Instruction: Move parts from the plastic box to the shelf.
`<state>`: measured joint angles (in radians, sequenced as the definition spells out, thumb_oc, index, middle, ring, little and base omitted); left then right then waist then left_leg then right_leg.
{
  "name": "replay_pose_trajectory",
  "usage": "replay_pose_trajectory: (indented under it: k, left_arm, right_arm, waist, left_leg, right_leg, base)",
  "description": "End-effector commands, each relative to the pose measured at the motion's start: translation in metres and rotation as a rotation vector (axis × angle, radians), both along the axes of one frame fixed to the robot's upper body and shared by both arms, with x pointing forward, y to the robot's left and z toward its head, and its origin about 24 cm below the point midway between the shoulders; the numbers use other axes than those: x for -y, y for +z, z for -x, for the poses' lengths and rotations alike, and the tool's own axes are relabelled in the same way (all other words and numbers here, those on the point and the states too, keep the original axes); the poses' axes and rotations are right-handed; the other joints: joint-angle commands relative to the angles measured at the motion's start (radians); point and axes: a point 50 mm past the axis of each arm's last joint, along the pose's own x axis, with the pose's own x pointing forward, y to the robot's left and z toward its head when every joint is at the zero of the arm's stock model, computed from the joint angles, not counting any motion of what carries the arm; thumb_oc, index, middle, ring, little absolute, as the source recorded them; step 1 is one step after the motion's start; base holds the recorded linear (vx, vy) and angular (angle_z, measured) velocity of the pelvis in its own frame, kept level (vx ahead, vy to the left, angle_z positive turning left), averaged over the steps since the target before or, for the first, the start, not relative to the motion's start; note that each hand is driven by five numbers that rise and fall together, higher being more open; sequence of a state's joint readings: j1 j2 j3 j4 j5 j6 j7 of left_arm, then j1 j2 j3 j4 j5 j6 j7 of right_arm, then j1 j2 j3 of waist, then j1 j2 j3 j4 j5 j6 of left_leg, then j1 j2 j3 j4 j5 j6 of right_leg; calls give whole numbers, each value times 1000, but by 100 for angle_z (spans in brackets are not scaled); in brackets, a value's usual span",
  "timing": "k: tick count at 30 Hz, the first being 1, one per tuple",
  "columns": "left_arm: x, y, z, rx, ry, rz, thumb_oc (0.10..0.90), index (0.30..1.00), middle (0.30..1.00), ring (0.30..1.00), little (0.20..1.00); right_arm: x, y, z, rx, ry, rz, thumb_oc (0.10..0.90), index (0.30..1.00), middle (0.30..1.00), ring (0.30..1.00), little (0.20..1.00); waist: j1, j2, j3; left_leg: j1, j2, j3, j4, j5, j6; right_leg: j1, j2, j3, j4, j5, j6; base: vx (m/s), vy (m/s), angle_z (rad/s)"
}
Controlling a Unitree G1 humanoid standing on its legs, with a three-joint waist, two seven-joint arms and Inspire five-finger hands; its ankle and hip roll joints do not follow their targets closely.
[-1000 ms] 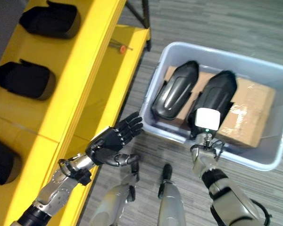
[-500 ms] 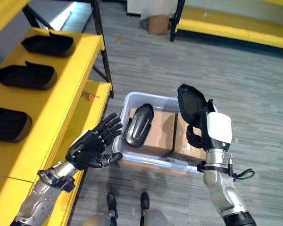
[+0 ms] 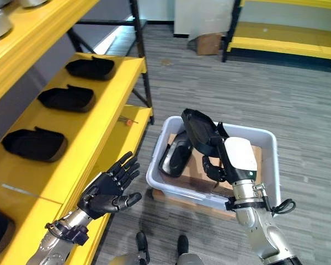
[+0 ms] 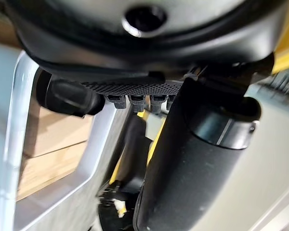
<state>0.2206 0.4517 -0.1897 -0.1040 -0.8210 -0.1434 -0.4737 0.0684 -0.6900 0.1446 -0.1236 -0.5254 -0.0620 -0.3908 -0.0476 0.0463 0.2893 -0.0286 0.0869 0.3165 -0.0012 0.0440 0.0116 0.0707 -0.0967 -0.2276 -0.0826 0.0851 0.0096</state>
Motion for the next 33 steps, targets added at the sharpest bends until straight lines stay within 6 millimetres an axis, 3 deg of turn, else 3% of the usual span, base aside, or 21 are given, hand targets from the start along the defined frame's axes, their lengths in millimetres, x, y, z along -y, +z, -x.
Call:
replay_pose_trajectory:
  k: [1,3,5,7,10,11,13,15,16,21,23,24,29,30,33]
  left_arm:
    - [3,50,-16,303,-3,68,900,1000,1000,1000,1000]
    - [6,53,-20,300,46,90,900,1000,1000,1000,1000]
    - [4,53,-25,265,83,131,900,1000,1000,1000,1000]
    - [6,52,-28,269,60,82,900,1000,1000,1000,1000]
    - [12,51,-25,266,1,75,900,1000,1000,1000,1000]
    - [14,49,-23,227,-7,151,900,1000,1000,1000,1000]
    - [20,46,-24,248,-17,115,900,1000,1000,1000,1000]
    - [23,44,-23,240,-29,115,900,1000,1000,1000,1000]
    - [31,43,-25,245,-92,75,900,1000,1000,1000,1000]
    - [35,46,-28,263,-135,67,900,1000,1000,1000,1000]
    - [35,46,-29,266,-144,72,900,1000,1000,1000,1000]
    - [35,47,-29,272,-150,69,900,1000,1000,1000,1000]
    - [35,47,-28,267,-146,73,900,1000,1000,1000,1000]
    - [37,45,-29,249,-125,76,900,1000,1000,1000,1000]
    - [38,44,-29,237,-95,76,900,1000,1000,1000,1000]
  right_arm:
    - [-15,74,-11,389,129,-113,400,300,300,300,300]
    - [-17,73,-13,406,134,-125,400,300,300,300,300]
    - [-15,72,-14,428,115,-159,400,300,300,300,300]
    - [-12,74,-17,452,75,-200,400,300,300,300,300]
    - [-7,76,-15,470,35,-234,400,300,300,300,300]
    - [-9,73,-13,458,37,-257,400,300,300,300,300]
    - [-18,66,-11,435,58,-245,400,300,300,300,300]
    - [-18,63,-8,429,55,-260,400,300,300,300,300]
    - [-15,61,-1,448,48,-272,400,300,300,300,300]
    - [-10,62,4,497,35,-269,400,300,300,300,300]
    - [-11,62,4,506,33,-269,400,300,300,300,300]
    - [-11,64,4,515,36,-271,400,300,300,300,300]
    - [-19,71,0,514,74,-266,400,300,300,300,300]
    - [-20,74,-1,502,103,-266,400,300,300,300,300]
    - [-24,79,-3,479,172,-312,400,300,300,300,300]
  waist:
    - [-27,-69,-73]
    - [-30,-75,-82]
    - [-33,-69,-94]
    - [-45,-66,-102]
    - [-53,-63,-106]
    - [-62,-62,-107]
    - [-75,-68,-105]
    - [-84,-69,-106]
    - [-89,-65,-114]
    - [-87,-57,-103]
    - [-86,-54,-104]
    - [-82,-54,-104]
    - [-65,-50,-104]
    - [-60,-53,-113]
    - [-48,-58,-115]
  left_leg:
    - [46,36,-62,137,-98,-39]
    - [75,46,-117,189,-91,-41]
    - [96,28,-160,145,-103,-38]
    - [136,12,-132,67,-143,-25]
    - [175,-6,-114,-14,-140,-13]
    - [194,-21,-102,-57,-142,-5]
    - [206,-36,-83,-86,-140,6]
    - [199,-38,-79,-86,-141,15]
    - [158,-48,-102,-86,-120,39]
    - [95,-87,-166,-50,-117,74]
    - [88,-93,-180,-49,-114,76]
    - [77,-101,-193,-44,-111,71]
    - [93,-90,-216,-69,-78,37]
    - [80,-84,-220,-83,-60,16]
    - [27,-79,-220,-82,-31,-6]
  right_leg:
    - [-11,-7,49,113,-121,32]
    - [-29,-11,85,121,-101,33]
    - [-47,-12,121,123,-85,49]
    - [-65,-30,127,116,-58,85]
    - [-74,-51,120,85,-20,118]
    - [-96,-71,123,53,20,149]
    - [-144,-77,142,42,69,178]
    - [-157,-61,158,78,50,177]
    - [-165,-8,192,228,-29,149]
    - [-170,65,230,436,-137,97]
    - [-172,80,236,461,-157,87]
    - [-154,90,236,432,-186,70]
    - [-89,100,214,315,-197,52]
    - [-40,107,217,213,-182,44]
    - [4,117,236,115,-157,31]
  base:
    - [-145,252,13]
    - [-143,335,-7]
    - [-105,406,-15]
    - [-101,395,-19]
    - [-132,377,11]
    - [-172,406,8]
    - [-184,347,3]
    - [-223,163,19]
    - [-333,148,28]
    - [-230,23,39]
    - [-170,-50,38]
    - [-147,-90,37]
    - [-155,-142,7]
    - [-174,-186,-15]
    - [-192,-199,-19]
